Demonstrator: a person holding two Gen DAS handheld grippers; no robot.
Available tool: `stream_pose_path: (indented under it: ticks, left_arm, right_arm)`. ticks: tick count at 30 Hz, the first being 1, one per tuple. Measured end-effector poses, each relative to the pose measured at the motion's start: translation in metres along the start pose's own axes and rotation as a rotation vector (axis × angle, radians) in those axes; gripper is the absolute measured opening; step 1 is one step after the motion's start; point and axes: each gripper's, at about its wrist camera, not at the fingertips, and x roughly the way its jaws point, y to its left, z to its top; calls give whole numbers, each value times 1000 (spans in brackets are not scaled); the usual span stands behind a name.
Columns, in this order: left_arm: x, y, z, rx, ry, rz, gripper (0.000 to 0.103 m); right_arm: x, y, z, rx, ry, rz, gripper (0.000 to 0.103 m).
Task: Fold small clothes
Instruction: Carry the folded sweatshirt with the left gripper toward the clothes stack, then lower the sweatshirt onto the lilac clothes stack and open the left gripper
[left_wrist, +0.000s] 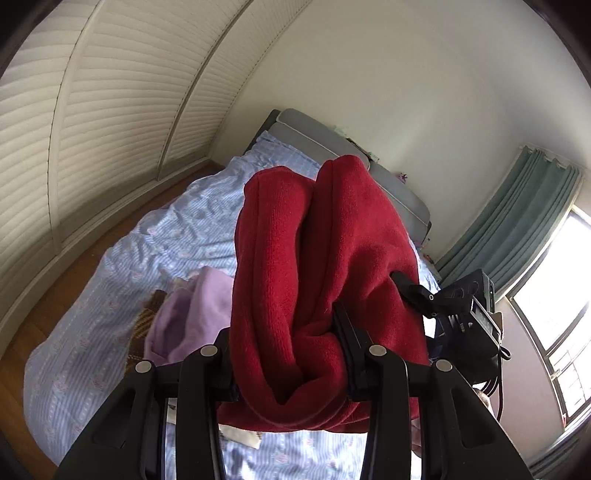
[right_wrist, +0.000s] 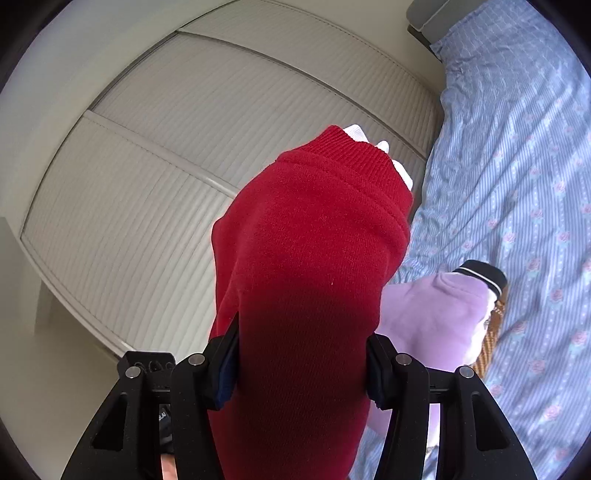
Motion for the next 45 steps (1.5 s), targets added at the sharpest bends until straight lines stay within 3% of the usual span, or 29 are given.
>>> stream_pose_path:
  ticks: [7, 11, 17, 19, 22, 25, 29, 35, 45]
  left_arm:
    - [25, 60, -10, -55, 62, 35, 39]
    - [51, 91, -22, -110, 69, 13, 40]
    - [63, 104, -33, -127, 48, 5, 43]
    - [67, 109, -34, -145, 48, -5, 49]
    - [66, 103, -34, -128, 36, 8, 59]
    - [62, 97, -31, -107, 21, 49, 71]
    - [47, 90, -26, -102, -23, 86, 73]
    - [15, 60, -23, -23, -78, 174, 83]
    - [-41, -17, -47, 89, -151, 272, 93]
  right_arm:
    - [56, -41, -15, 67, 56, -51, 56]
    - [71, -73, -23, 105, 86, -118, 57]
    - [77, -90, -33, 72, 90, -161, 58]
    - [78, -96, -34, 76, 94, -169, 60]
    - [73, -97, -35, 66, 91, -171, 65]
    - [69, -92, -30, 49, 78, -201, 79]
    - [61, -72, -24, -18, 76, -272, 81]
    - [28, -33, -20, -175, 0, -366, 88]
    - [-39, 40, -50, -372, -55, -450, 89]
